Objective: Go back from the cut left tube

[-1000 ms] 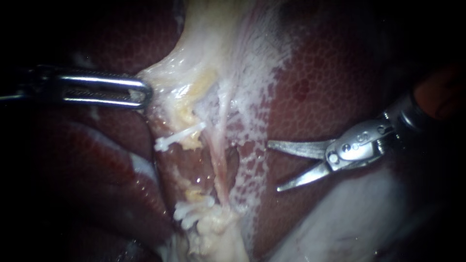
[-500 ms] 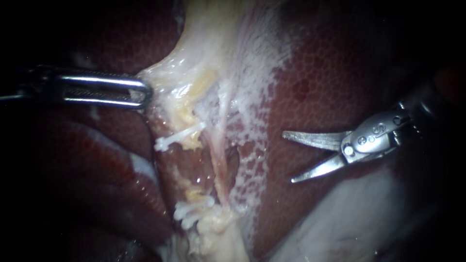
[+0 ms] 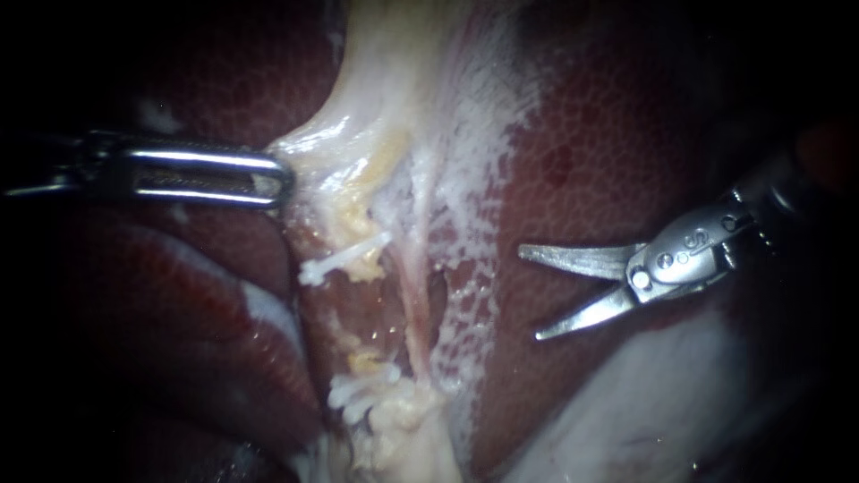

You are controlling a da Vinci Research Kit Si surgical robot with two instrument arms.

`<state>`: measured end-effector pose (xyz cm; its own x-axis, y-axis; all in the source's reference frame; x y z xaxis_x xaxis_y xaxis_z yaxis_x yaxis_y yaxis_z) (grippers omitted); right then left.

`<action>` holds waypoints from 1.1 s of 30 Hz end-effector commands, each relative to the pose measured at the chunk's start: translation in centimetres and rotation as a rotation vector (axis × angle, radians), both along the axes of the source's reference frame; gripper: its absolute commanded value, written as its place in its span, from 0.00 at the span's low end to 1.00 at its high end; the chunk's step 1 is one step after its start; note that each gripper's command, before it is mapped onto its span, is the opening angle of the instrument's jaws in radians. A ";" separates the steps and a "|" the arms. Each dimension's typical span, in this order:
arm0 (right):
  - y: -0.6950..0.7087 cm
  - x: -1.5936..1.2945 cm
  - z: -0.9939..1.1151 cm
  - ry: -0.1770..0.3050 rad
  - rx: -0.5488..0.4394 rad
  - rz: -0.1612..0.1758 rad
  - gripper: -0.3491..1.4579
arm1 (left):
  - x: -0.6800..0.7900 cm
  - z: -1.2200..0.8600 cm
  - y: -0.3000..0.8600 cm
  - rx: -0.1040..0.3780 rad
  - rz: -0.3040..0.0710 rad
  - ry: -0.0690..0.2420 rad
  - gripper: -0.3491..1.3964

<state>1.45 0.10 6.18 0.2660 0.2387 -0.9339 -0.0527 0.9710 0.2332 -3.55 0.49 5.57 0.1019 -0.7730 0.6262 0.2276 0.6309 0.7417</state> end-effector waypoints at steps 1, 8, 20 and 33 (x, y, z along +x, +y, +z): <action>0.00 0.00 0.00 0.000 0.000 0.001 0.98 | -0.04 0.04 -0.02 0.007 0.006 0.002 0.00; 0.00 -0.03 0.00 0.000 0.000 0.000 0.98 | -0.32 0.28 -0.20 0.027 0.031 -0.002 0.00; 0.00 -0.04 0.00 0.001 -0.006 -0.003 0.98 | -0.45 0.37 -0.29 0.034 0.046 -0.006 0.00; 0.00 -0.04 0.00 0.001 -0.006 -0.002 0.98 | -0.46 0.37 -0.29 0.040 0.046 -0.004 0.00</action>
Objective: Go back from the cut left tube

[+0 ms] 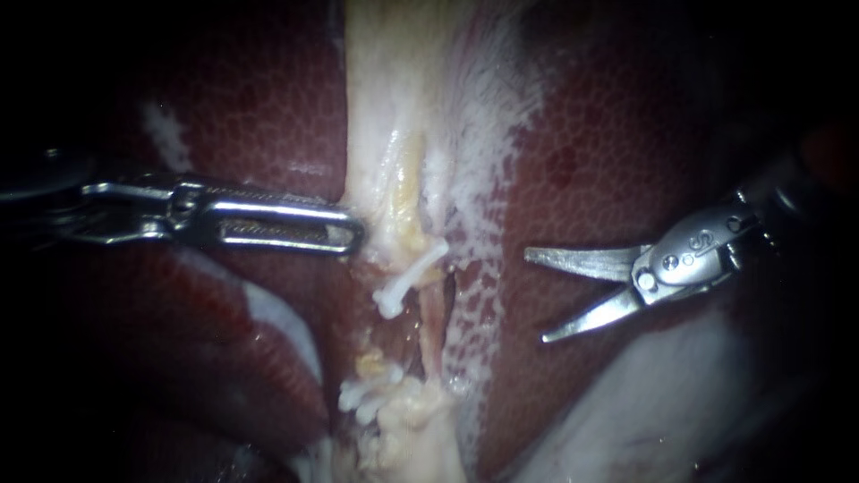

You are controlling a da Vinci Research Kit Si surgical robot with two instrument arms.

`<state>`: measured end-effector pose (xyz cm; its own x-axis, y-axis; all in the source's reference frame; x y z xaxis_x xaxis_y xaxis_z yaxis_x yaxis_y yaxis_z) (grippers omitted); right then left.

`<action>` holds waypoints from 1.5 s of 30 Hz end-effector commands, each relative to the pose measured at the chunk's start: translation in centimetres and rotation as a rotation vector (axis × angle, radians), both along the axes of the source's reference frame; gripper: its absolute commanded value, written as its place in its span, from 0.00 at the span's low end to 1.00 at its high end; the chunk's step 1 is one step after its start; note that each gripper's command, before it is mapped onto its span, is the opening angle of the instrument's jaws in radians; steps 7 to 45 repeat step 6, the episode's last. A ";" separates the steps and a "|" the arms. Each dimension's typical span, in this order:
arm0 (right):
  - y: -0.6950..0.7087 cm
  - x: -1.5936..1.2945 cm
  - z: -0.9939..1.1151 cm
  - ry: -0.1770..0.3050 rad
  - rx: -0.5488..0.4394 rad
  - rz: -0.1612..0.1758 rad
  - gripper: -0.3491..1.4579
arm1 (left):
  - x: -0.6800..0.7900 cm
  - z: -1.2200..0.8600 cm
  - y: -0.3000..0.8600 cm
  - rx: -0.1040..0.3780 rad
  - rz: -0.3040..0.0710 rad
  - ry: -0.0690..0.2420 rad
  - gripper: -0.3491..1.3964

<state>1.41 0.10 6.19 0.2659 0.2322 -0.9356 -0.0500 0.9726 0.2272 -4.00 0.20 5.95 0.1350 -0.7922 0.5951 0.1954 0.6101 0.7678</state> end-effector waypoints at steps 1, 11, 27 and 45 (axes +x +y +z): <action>0.00 0.00 0.00 0.000 0.000 0.000 0.98 | 0.00 0.00 0.00 0.000 0.000 0.001 0.00; 0.00 0.00 0.00 0.002 0.001 -0.002 0.98 | -0.02 -0.01 -0.01 0.000 -0.001 0.001 0.00; 0.00 0.00 0.00 0.002 0.001 -0.002 0.98 | -0.02 -0.01 -0.01 0.000 -0.001 0.001 0.00; 0.00 0.00 0.00 0.002 0.001 -0.002 0.98 | -0.02 -0.01 -0.01 0.000 -0.001 0.001 0.00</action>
